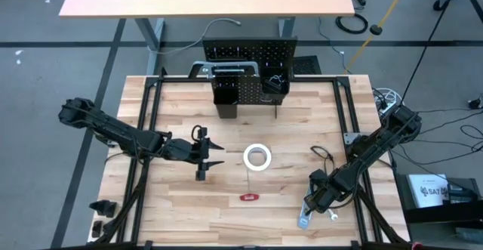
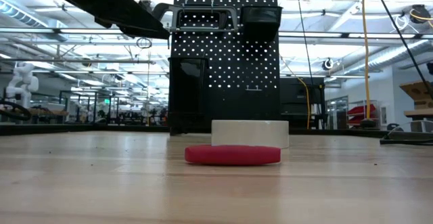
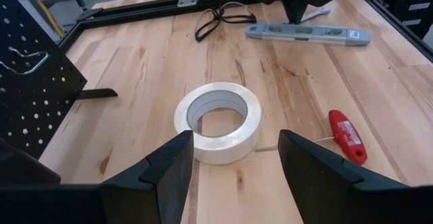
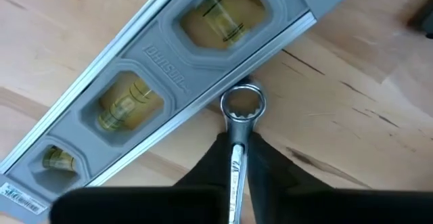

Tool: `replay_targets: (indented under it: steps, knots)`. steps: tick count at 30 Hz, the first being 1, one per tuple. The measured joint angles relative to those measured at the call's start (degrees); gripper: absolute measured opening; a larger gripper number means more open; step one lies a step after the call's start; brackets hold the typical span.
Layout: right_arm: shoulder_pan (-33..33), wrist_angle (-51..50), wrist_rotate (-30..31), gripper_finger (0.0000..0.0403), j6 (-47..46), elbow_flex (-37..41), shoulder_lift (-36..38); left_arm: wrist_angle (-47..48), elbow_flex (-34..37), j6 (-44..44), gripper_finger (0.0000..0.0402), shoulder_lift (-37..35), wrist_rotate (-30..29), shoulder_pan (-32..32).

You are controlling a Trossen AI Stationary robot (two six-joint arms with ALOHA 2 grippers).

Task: Hang tools onto peg board
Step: Put the silver wrench into the right black tool bin, then put the gray level into the left black tool bin

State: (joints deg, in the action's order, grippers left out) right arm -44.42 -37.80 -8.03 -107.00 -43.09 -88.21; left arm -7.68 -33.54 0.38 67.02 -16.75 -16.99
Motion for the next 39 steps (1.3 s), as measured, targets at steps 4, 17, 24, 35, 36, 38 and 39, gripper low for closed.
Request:
replay_targets:
  steps: [4, 17, 24, 35, 36, 38, 39]
  knots:
    - [0.02, 0.2, -0.31, 0.0011, 1.34, -0.05, 0.03, 0.0, 0.0, 0.0, 0.0221, 0.0, 0.02, -0.02]
    - [0.0, -1.57, -2.29, 0.0002, 4.78, -2.14, -0.19, -0.96, 0.0, 0.04, 0.0221, 0.02, 0.03, 0.0]
    - [0.02, -1.71, -2.45, 0.0001, 4.54, -2.21, -0.19, -0.92, 0.0, 0.02, 0.0221, 0.02, 0.04, -0.02]
    - [0.1, -5.65, -2.4, 0.0001, 3.15, -2.28, -0.13, -0.85, 0.0, 0.03, 0.0221, 0.02, 0.04, 0.0]
    - [0.14, -5.94, -2.39, 0.0001, 3.15, -2.28, -0.13, -0.85, 0.0, 0.04, 0.0221, 0.02, 0.04, -0.01]
    - [0.31, -6.24, -2.07, 0.0001, 3.46, -2.28, -0.13, -0.85, 0.0, 0.02, 0.0221, 0.02, 0.04, 0.0]
    - [0.49, -6.32, -1.6, 0.0001, 3.82, -2.28, -0.12, -0.85, 0.0, 0.03, 0.0221, 0.02, 0.04, -0.01]
